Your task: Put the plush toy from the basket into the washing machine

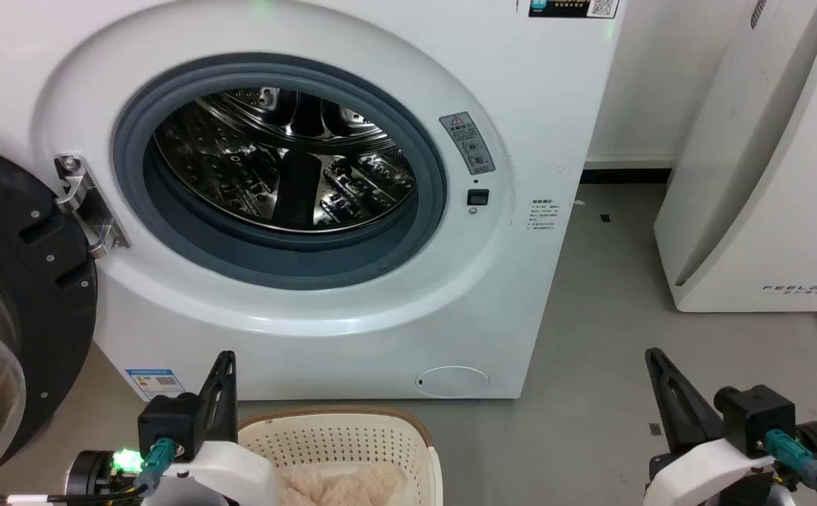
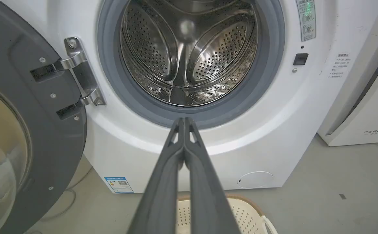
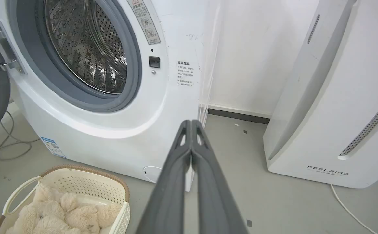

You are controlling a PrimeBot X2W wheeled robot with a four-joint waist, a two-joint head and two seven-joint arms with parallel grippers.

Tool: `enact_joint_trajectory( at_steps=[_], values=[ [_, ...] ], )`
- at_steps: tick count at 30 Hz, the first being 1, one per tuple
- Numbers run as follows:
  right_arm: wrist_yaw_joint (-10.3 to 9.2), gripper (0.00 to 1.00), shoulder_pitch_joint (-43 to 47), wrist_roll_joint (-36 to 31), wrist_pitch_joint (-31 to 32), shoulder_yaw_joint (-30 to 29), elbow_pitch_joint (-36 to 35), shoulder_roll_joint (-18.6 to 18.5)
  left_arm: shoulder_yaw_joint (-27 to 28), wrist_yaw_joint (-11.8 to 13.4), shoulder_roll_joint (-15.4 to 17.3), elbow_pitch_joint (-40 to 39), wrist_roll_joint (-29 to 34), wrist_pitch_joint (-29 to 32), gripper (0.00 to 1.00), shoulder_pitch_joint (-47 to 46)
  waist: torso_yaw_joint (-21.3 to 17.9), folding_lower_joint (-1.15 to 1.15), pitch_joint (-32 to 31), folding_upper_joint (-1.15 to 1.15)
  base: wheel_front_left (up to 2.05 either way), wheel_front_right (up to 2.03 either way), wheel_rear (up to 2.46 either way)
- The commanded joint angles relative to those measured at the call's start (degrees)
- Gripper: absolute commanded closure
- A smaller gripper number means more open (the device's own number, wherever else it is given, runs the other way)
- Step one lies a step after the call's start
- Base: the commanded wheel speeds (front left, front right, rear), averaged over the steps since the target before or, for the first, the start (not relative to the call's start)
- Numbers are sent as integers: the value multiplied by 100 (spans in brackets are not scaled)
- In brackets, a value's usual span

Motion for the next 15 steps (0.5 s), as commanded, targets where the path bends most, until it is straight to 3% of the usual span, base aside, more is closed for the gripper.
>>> enact_joint_trajectory(
  at_steps=[1,15],
  values=[
    [-5,100,-77,-44,3,-12,-4,-1,9,-25,1,-24,16,2,100,-86,0,0,0,0,0,0,0],
    [-5,100,-77,-44,3,-12,-4,-1,9,-25,1,-24,16,2,100,-86,0,0,0,0,0,0,0]
  ],
)
